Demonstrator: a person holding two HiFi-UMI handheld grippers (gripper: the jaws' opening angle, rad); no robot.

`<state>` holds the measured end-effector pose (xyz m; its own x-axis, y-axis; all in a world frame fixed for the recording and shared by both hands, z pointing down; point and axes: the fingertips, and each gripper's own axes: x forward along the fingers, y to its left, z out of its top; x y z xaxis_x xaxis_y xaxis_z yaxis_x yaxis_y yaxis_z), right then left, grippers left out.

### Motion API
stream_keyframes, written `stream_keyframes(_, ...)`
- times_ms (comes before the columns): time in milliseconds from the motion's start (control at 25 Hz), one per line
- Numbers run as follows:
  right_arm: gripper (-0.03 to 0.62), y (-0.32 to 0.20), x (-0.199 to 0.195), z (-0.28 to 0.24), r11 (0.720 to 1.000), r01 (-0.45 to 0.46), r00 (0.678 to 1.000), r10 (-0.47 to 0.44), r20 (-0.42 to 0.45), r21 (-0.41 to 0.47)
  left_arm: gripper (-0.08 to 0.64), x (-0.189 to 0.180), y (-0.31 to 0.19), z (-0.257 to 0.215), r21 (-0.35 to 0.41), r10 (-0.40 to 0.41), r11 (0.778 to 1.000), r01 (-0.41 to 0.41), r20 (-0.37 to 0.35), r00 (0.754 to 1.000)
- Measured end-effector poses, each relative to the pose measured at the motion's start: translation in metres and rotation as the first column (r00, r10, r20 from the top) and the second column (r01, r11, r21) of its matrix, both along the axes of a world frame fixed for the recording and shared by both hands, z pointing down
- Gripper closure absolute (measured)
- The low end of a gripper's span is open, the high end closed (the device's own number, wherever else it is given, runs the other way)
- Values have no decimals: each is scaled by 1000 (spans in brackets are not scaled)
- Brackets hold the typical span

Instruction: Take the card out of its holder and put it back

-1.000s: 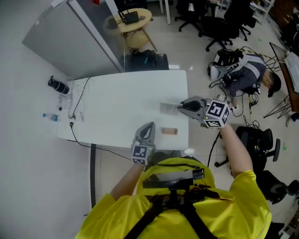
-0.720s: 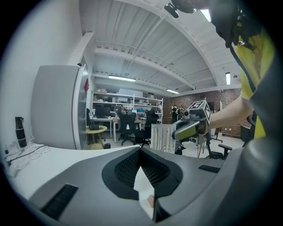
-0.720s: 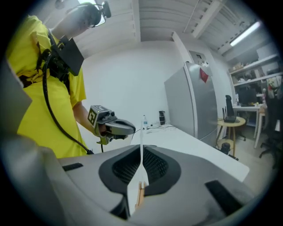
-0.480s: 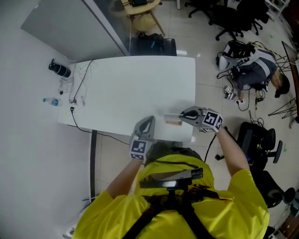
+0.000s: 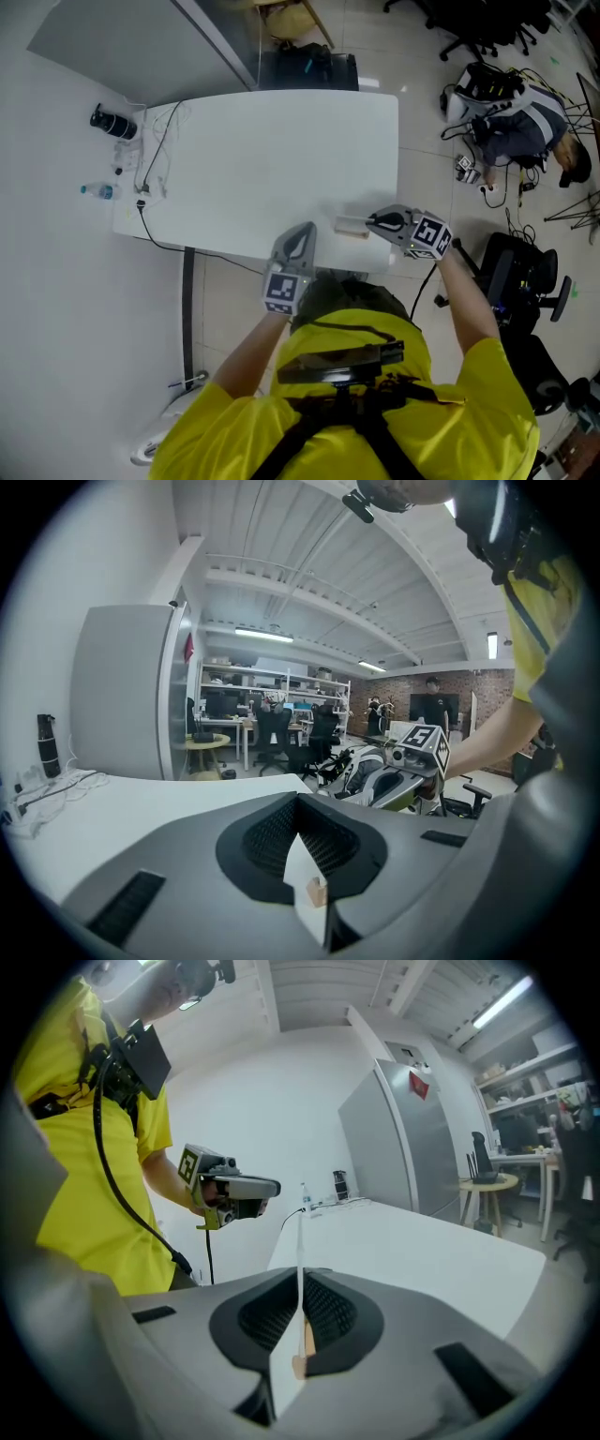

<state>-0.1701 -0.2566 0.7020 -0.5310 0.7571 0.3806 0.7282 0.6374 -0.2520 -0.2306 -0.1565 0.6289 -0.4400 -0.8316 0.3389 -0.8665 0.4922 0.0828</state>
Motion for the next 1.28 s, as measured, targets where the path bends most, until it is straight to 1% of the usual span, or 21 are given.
stream_keyframes(120, 572, -2, -1, 3, 1000, -15, 1000, 15, 12, 1, 555, 3, 0, 5, -2, 8, 1000, -8, 1, 1000)
stream_keyframes(240, 572, -2, 2, 12, 999, -7, 1000, 7, 11, 38, 555, 8, -2, 5, -12, 4, 1000, -4, -10, 1000)
stream_keyframes(320, 572, -3, 2, 12, 998, -20, 1000, 19, 21, 51, 555, 10, -1, 4, -16, 1, 1000, -1, -12, 1000)
stream_keyframes(400, 572, -6, 2, 7, 997, -59, 998, 58, 33, 49, 555, 12, 1, 5, -16, -1, 1000, 0, -14, 1000)
stream_keyframes(520, 572, -13, 3, -4, 989, -144, 989, 142, 51, 32, 555, 12, 6, 12, -25, -1, 1000, 0, -21, 1000)
stream_keyframes(680, 571, -24, 3, -21, 965, -262, 963, 261, 69, 2, 555, 10, 10, 17, -29, -11, 1000, 10, -31, 999)
stream_keyframes(720, 564, -26, 3, -24, 957, -290, 955, 289, 73, -5, 556, 10, 10, 17, -30, -11, 999, 10, -31, 999)
stream_keyframes(800, 494, -31, 3, -31, 940, -341, 937, 341, 79, -18, 556, 10, 10, 16, -32, -9, 999, 8, -29, 1000)
stream_keyframes(920, 494, -37, 3, -39, 912, -409, 908, 411, 86, -38, 556, 5, 7, 10, -25, -8, 1000, 7, -16, 1000)
stream_keyframes(1080, 494, -46, 2, -50, 867, -494, 862, 498, 93, -64, 556, -5, -1, -7, 14, -13, 1000, 13, 12, 1000)
stream_keyframes(1160, 494, -51, 3, -58, 837, -543, 831, 548, 100, -75, 556, -11, -5, -18, 40, -20, 999, 19, 25, 999)
stream_keyframes(1200, 494, -54, 4, -64, 817, -572, 810, 577, 106, -81, 556, -14, -7, -23, 53, -24, 998, 22, 30, 999)
stream_keyframes(1240, 494, -58, 5, -71, 792, -605, 783, 611, 114, -86, 556, -18, -9, -28, 65, -24, 998, 22, 34, 999)
stream_keyframes(1280, 494, -62, 7, -81, 761, -643, 751, 649, 124, -91, 556, -21, -10, -34, 76, -21, 997, 18, 39, 999)
